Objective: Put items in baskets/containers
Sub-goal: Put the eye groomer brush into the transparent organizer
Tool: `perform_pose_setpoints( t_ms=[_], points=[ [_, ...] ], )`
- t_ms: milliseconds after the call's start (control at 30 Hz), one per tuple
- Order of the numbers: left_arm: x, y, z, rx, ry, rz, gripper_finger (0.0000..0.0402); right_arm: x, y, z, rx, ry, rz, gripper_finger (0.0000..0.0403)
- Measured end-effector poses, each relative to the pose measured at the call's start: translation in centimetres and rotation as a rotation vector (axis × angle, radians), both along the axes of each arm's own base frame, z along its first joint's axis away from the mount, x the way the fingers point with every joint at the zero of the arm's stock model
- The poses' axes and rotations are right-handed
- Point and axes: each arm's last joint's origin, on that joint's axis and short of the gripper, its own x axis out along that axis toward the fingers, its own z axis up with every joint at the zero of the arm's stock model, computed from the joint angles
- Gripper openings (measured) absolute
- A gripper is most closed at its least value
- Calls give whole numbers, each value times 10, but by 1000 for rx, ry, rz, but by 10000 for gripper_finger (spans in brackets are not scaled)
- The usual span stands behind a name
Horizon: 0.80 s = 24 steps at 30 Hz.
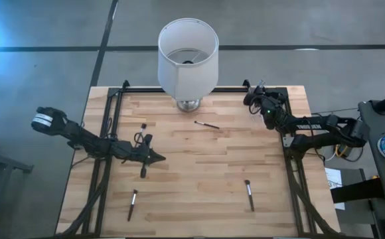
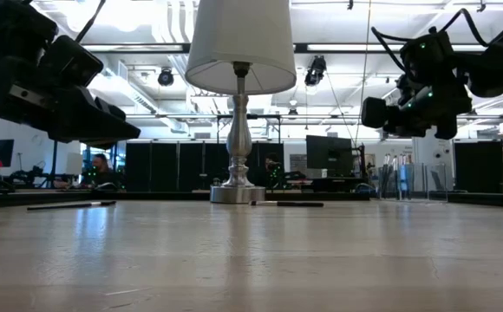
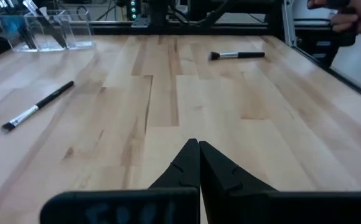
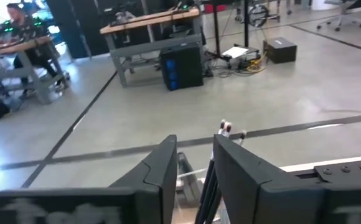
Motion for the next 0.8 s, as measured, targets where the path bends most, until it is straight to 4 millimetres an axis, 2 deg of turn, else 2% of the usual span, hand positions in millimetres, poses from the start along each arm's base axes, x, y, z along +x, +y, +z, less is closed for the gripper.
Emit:
perform_pose_setpoints(
  t_ms=[200, 533, 667, 800],
  points=[
    [0, 0, 0, -36, 3, -7, 0, 3, 6, 4, -1, 45, 96, 104],
    [7, -2, 9, -85, -29, 8, 0, 15, 38, 10, 16, 114, 370, 56],
    [13, -2, 13, -125, -22, 55, 0, 23, 54, 10, 7, 143, 461, 37],
    [19, 0, 14, -110, 40, 211, 12, 28, 66, 10, -6, 168, 526, 21]
  ],
)
